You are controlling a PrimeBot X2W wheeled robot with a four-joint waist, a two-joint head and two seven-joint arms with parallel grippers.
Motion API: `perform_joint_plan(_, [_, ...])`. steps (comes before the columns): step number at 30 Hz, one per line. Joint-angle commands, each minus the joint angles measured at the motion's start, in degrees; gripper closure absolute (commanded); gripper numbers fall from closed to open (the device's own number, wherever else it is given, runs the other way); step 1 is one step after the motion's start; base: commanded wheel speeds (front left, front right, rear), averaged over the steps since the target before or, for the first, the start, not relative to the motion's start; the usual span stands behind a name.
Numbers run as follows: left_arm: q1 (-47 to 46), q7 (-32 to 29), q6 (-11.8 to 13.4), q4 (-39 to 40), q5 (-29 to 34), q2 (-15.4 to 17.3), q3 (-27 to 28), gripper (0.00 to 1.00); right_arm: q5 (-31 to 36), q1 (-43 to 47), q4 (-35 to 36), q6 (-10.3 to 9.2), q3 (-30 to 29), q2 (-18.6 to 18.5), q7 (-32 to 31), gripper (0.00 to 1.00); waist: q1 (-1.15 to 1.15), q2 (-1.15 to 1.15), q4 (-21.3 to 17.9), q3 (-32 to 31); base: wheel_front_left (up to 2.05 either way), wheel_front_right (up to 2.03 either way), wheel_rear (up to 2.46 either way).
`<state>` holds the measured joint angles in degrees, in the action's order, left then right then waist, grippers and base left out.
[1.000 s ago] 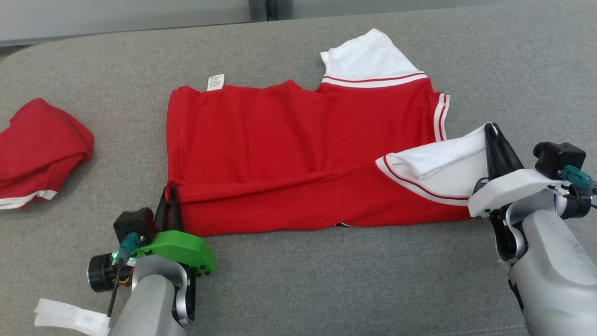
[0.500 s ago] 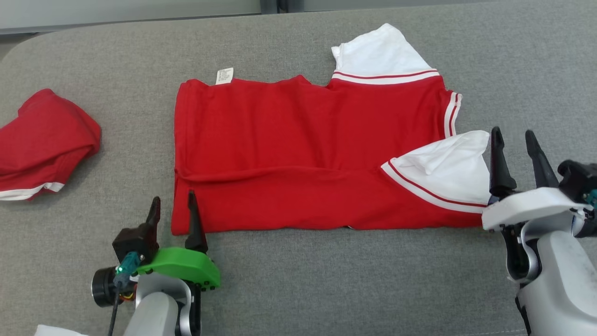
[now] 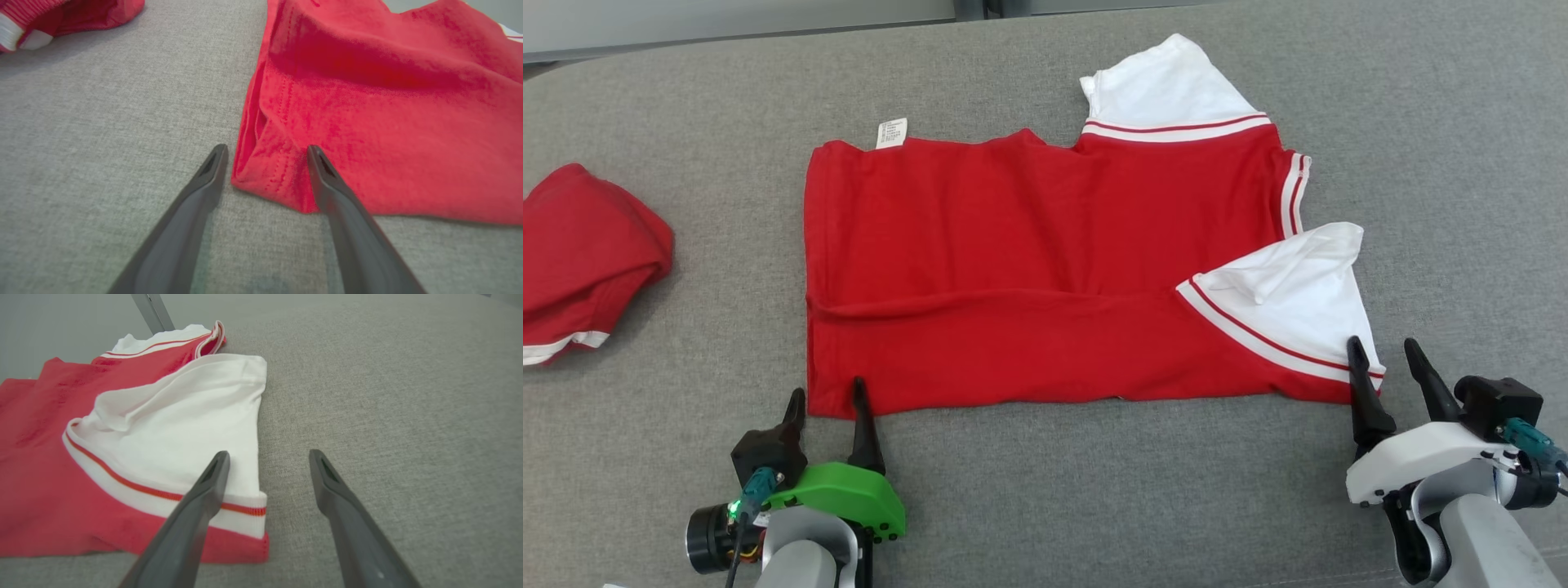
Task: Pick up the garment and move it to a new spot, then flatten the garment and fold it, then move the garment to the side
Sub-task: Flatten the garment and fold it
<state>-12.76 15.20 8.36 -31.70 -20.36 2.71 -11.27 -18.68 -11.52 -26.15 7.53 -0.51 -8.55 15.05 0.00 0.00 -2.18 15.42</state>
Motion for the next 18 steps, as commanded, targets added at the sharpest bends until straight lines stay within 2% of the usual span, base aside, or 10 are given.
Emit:
perform_joint_plan(1, [-0.45, -0.1, 0.18, -0.57, 0.41, 0.35, 0.17, 0.0, 0.17, -0.66, -0.84, -0.09, 0.29, -0.03, 0.17, 0.0, 0.0, 0.0, -0.03, 0.36, 0.0, 0.0, 0.0])
perform_joint_plan(11, [-0.96, -0.31, -0.14, -2.5, -0.63, 0.35, -0.76, 0.0, -1.3, -1.93, -2.58, -0.09, 5.24, -1.22, 0.17, 0.0, 0.0, 0.0, 0.79, 1.58, 0.0, 0.0, 0.0])
perform_joint_plan(12, [-0.98, -0.31, -0.29, -2.67, -0.75, 0.35, -0.9, 0.06, -1.6, -1.72, -3.06, -0.09, 5.93, -1.58, 0.16, 0.0, 0.0, 0.0, 0.82, 1.62, 0.0, 0.0, 0.0])
perform_joint_plan(13, [-0.97, -0.32, -0.81, -3.14, -0.99, 0.35, -1.21, 0.51, -2.11, -1.58, -3.65, -0.09, 6.97, -1.94, 0.08, 0.0, 0.0, 0.0, 0.84, 1.64, 0.0, 0.0, 0.0])
perform_joint_plan(14, [-0.92, -0.39, -1.09, -3.45, -1.04, 0.32, -1.57, 0.74, -2.38, -1.53, -4.19, -0.09, 7.75, -2.2, 0.02, 0.73, 0.0, 0.0, 0.85, 1.64, 0.0, 0.0, 0.0])
perform_joint_plan(15, [-0.98, -0.43, -1.53, -3.8, -1.34, 0.3, -2.07, 0.88, -2.98, -1.59, -4.84, -0.09, 8.55, -2.34, 0.02, 1.0, 0.0, 0.0, 0.83, 1.67, 0.0, 0.0, 0.0])
perform_joint_plan(16, [-1.04, -0.5, -1.92, -4.02, -1.42, 0.29, -2.48, 1.0, -3.44, -1.73, -5.27, -0.09, 8.96, -2.47, -0.03, 1.0, 0.0, 0.0, 0.82, 1.67, 0.0, 0.0, 0.0])
perform_joint_plan(18, [-1.28, -0.5, -2.44, -4.1, -1.58, 0.23, -3.11, 1.0, -4.13, -1.98, -5.6, -0.09, 9.44, -2.98, -0.03, 1.0, 0.0, 0.0, 0.83, 1.62, 0.0, 0.0, 0.0])
